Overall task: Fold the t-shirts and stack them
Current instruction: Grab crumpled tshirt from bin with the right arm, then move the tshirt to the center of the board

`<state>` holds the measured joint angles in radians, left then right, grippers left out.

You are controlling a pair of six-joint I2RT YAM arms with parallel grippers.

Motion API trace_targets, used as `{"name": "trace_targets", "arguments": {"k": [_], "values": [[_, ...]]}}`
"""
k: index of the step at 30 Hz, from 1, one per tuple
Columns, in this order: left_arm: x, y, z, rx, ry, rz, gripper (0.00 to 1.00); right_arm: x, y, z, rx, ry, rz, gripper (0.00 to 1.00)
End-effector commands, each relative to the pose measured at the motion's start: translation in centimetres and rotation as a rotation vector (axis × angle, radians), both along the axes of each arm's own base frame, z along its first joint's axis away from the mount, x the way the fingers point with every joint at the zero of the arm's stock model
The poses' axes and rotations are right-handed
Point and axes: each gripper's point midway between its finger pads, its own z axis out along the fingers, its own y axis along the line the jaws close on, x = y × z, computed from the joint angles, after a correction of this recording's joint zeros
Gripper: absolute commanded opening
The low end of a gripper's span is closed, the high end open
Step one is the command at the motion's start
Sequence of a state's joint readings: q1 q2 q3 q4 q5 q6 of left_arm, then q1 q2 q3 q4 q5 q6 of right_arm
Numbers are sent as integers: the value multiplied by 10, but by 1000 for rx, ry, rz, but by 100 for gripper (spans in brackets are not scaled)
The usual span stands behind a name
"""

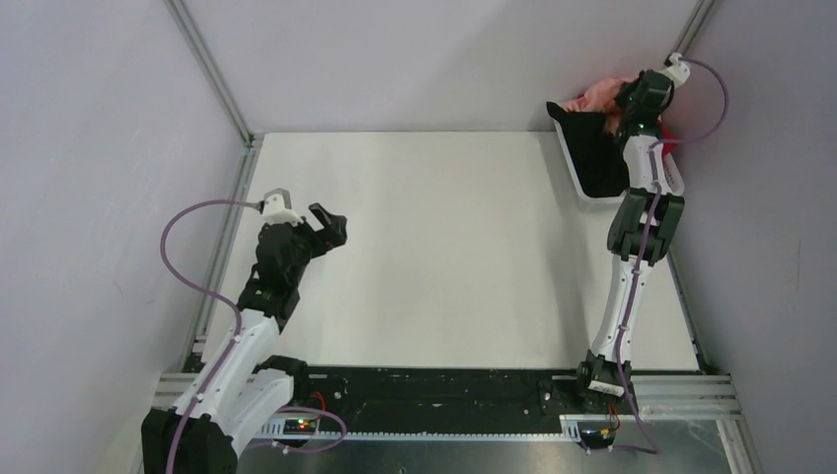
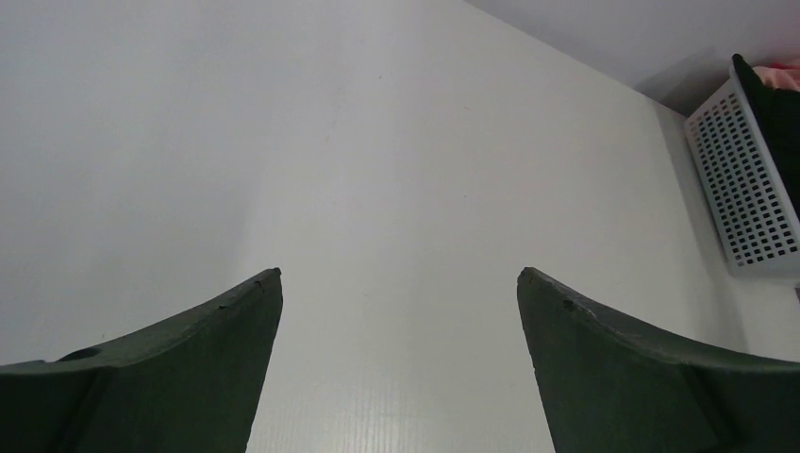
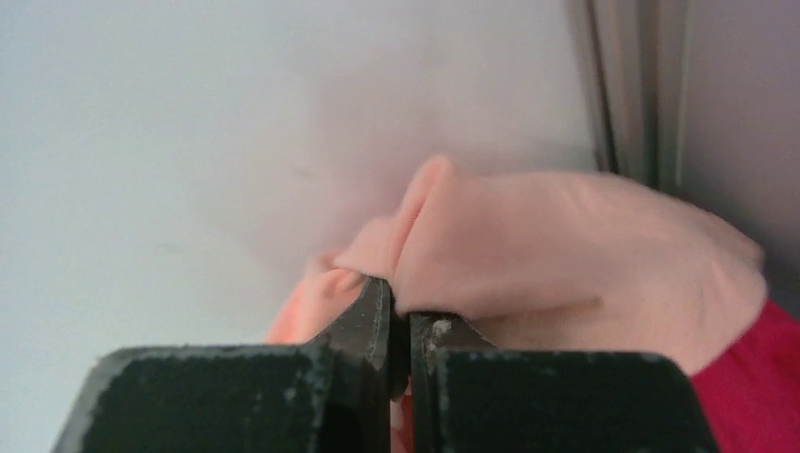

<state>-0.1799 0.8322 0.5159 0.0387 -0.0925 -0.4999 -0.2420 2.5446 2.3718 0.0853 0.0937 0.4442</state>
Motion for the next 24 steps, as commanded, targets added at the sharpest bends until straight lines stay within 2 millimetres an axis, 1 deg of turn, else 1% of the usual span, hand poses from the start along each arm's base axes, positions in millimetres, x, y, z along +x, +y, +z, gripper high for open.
{"name": "trace_targets", "arguments": {"k": [1, 2, 3, 4, 5, 6, 7, 8, 10, 11, 12, 13, 14, 15, 16, 17, 19, 21, 22, 23, 24], "values": [[6, -5, 36, -39, -115, -18, 98, -68, 54, 281, -210, -517, 138, 0], [6, -6, 38, -41, -119, -27, 98, -74, 65, 294, -229, -537, 154, 0], [6, -7, 39, -42, -123, -31, 98, -87, 71, 316, -271, -564, 154, 0], [5, -8, 39, -42, -125, -39, 98, -93, 82, 327, -288, -583, 165, 0], [4, -8, 42, -44, -135, -40, 98, -106, 89, 346, -316, -612, 168, 0], [3, -7, 42, -42, -136, -38, 98, -112, 101, 357, -324, -635, 184, 0], [1, -7, 45, -45, -148, -39, 98, -123, 114, 372, -333, -665, 215, 0], [0, -7, 44, -44, -150, -38, 98, -130, 127, 381, -342, -691, 254, 0], [-3, -6, 49, -45, -168, -39, 98, -153, 149, 408, -355, -756, 308, 0], [-5, -6, 52, -44, -180, -38, 98, -158, 161, 414, -367, -772, 325, 0], [-6, -5, 52, -41, -184, -37, 98, -167, 164, 426, -372, -792, 310, 0], [-8, -4, 56, -41, -198, -33, 98, -170, 173, 429, -386, -789, 305, 0], [-9, -3, 56, -37, -201, -32, 98, -178, 175, 437, -395, -801, 285, 0], [-11, -3, 60, -35, -215, -33, 98, -181, 182, 440, -419, -806, 281, 0], [-14, -2, 62, -37, -226, -34, 98, -186, 178, 445, -433, -804, 242, 0], [-16, -2, 63, -37, -231, -32, 98, -186, 179, 445, -433, -798, 226, 0], [-19, 1, 64, -38, -244, -23, 98, -187, 169, 445, -434, -784, 166, 0], [-22, 2, 66, -41, -253, -19, 98, -184, 158, 442, -420, -773, 144, 0], [-23, 2, 66, -40, -254, -18, 98, -181, 158, 439, -419, -767, 156, 0], [-24, 3, 65, -40, -253, -16, 98, -179, 153, 437, -424, -759, 148, 0], [-24, 3, 65, -41, -253, -15, 98, -177, 147, 435, -435, -745, 115, 0]]}}
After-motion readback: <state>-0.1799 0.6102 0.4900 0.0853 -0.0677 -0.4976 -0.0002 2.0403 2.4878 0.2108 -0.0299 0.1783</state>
